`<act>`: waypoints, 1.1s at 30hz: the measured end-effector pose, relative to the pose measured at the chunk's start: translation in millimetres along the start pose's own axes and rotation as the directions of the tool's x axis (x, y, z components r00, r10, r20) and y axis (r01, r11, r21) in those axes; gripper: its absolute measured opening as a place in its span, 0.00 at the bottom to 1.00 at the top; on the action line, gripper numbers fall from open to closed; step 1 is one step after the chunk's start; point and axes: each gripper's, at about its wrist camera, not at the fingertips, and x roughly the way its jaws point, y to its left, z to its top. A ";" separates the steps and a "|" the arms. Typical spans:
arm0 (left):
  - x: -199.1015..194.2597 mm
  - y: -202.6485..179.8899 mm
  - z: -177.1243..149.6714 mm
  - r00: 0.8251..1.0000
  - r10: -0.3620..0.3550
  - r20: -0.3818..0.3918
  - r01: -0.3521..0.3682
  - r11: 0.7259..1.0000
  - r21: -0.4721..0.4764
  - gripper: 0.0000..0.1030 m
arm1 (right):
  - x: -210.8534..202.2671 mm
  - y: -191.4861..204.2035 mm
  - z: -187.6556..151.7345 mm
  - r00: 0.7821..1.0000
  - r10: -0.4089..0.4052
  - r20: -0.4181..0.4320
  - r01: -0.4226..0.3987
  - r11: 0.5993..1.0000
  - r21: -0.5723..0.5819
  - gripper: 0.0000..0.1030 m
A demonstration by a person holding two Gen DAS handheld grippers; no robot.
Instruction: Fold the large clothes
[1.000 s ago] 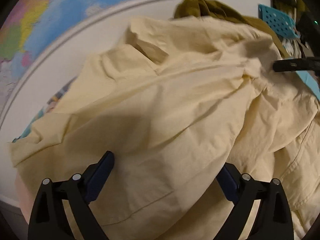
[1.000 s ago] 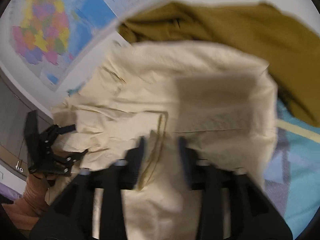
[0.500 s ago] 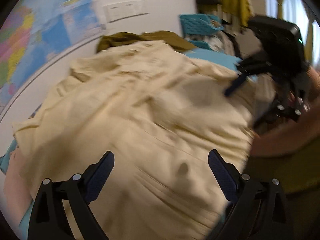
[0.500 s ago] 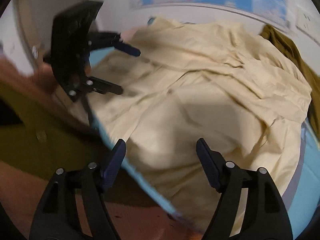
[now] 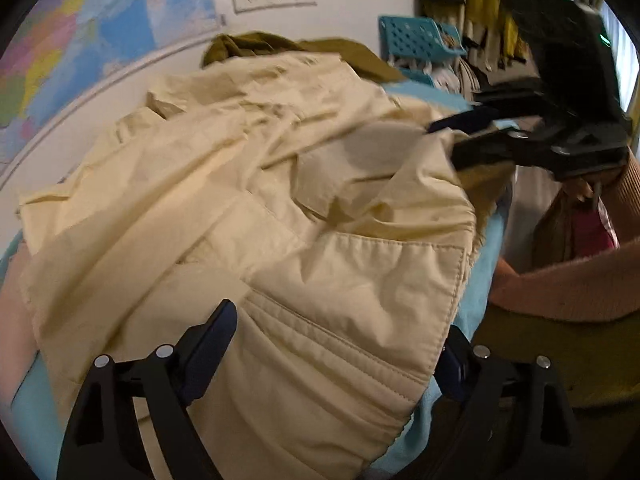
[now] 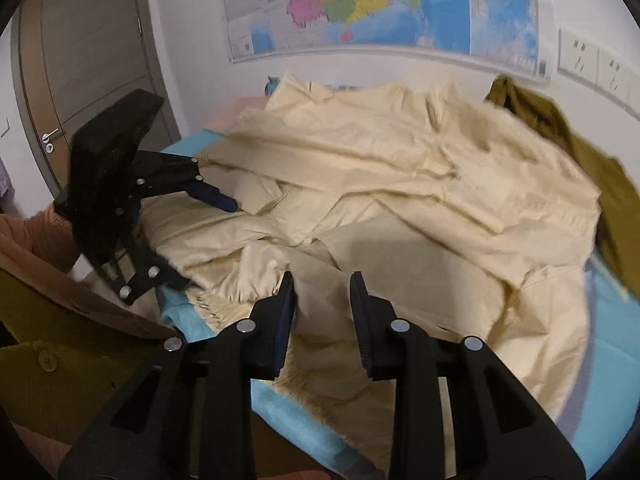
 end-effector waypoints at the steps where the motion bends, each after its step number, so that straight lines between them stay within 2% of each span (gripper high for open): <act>1: -3.8 0.4 -0.4 1.000 0.008 0.006 -0.008 1.000 -0.001 0.83 | -5.8 3.4 -1.2 1.000 0.017 0.015 -0.017 1.000 -0.010 0.29; 3: -8.1 1.2 -0.9 1.000 0.013 0.014 -0.013 1.000 -0.007 0.84 | -20.7 22.4 -6.5 0.996 0.085 0.031 -0.082 0.994 -0.073 0.29; 5: -5.3 -1.2 -2.4 1.000 0.013 0.005 -0.013 1.000 0.000 0.86 | -17.5 39.7 -12.7 0.992 0.126 -0.005 -0.126 0.984 -0.127 0.29; 6: -1.8 -3.2 -3.0 1.000 0.012 -0.005 -0.012 1.000 0.004 0.86 | -4.7 49.1 -19.5 0.990 0.127 -0.058 -0.135 0.979 -0.153 0.27; 7: 2.3 -5.9 -3.3 1.000 0.020 -0.019 -0.020 1.000 0.007 0.86 | 5.6 52.4 -23.5 0.989 0.114 -0.093 -0.128 0.978 -0.163 0.27; 8: 5.8 -6.6 -3.0 0.999 0.029 -0.029 -0.029 1.000 0.010 0.86 | 23.4 55.3 -30.0 0.987 0.068 -0.142 -0.093 0.979 -0.179 0.26; 10: 10.6 -9.2 -4.1 0.998 0.046 -0.038 -0.045 0.999 0.015 0.86 | 44.7 55.2 -36.5 0.984 -0.009 -0.178 -0.028 0.979 -0.200 0.29; 12: 12.4 -8.2 -6.0 0.998 0.050 -0.041 -0.050 0.999 0.012 0.86 | 61.0 54.0 -40.5 0.981 -0.090 -0.170 0.047 0.968 -0.246 0.29; 16: 12.0 -6.3 -7.8 0.998 0.048 -0.035 -0.048 0.999 -0.008 0.86 | 69.5 65.5 -42.1 0.980 -0.163 -0.118 0.114 0.933 -0.341 0.31; 17: 11.7 -6.4 -7.5 0.998 0.049 -0.032 -0.049 0.999 -0.012 0.86 | 69.5 66.0 -41.9 0.980 -0.157 -0.123 0.108 0.936 -0.334 0.27; 19: 11.2 -6.4 -8.0 0.998 0.052 -0.032 -0.053 0.998 -0.016 0.86 | 65.1 64.4 -38.4 0.983 -0.139 -0.124 0.096 0.949 -0.299 0.11; 22: 6.9 -6.4 -7.4 0.998 0.064 -0.024 -0.065 0.998 -0.025 0.86 | 45.8 61.2 -32.0 0.990 -0.084 -0.114 0.056 0.971 -0.231 0.06; 24: -0.4 -4.2 -7.2 0.998 0.070 -0.006 -0.070 0.997 -0.036 0.86 | 28.4 66.1 -31.1 0.994 0.014 -0.111 -0.039 0.974 -0.222 0.00; 25: -1.8 -3.5 -8.1 0.997 0.082 -0.001 -0.082 0.996 -0.035 0.86 | 21.3 70.1 -32.1 0.990 0.083 -0.114 -0.106 0.970 -0.218 0.00; 26: 0.1 -2.2 -9.1 0.997 0.083 -0.008 -0.083 0.996 -0.040 0.87 | 21.2 76.5 -36.4 0.988 0.068 -0.136 -0.100 0.964 -0.246 0.00; 27: 4.7 -1.6 -10.6 0.997 0.070 -0.023 -0.071 0.996 -0.048 0.88 | 25.0 76.3 -37.8 0.989 -0.024 -0.143 -0.016 0.961 -0.274 0.00; 28: 13.7 -4.1 -13.4 0.996 0.071 -0.054 -0.073 0.996 -0.046 0.88 | 25.4 65.8 -36.4 0.987 -0.077 -0.142 0.040 0.968 -0.247 0.00; 29: 16.1 -5.7 -15.3 0.995 0.087 -0.054 -0.089 0.996 -0.031 0.88 | 19.1 51.6 -33.0 0.990 -0.006 -0.144 -0.018 0.985 -0.169 0.01; 31: 8.5 -8.1 -17.1 0.994 0.108 -0.020 -0.108 0.994 -0.021 0.87 | 2.2 42.5 -27.9 0.996 0.038 -0.086 -0.048 0.992 -0.119 0.04; 32: 3.1 -7.0 -17.6 0.994 0.105 -0.008 -0.105 0.994 -0.024 0.87 | -4.6 40.7 -25.9 0.996 0.063 -0.059 -0.069 0.991 -0.115 0.09; 33: -4.8 -6.9 -19.4 0.995 0.097 0.011 -0.096 0.995 -0.025 0.86 | -17.0 37.7 -22.4 0.992 0.123 -0.023 -0.125 0.987 -0.104 0.23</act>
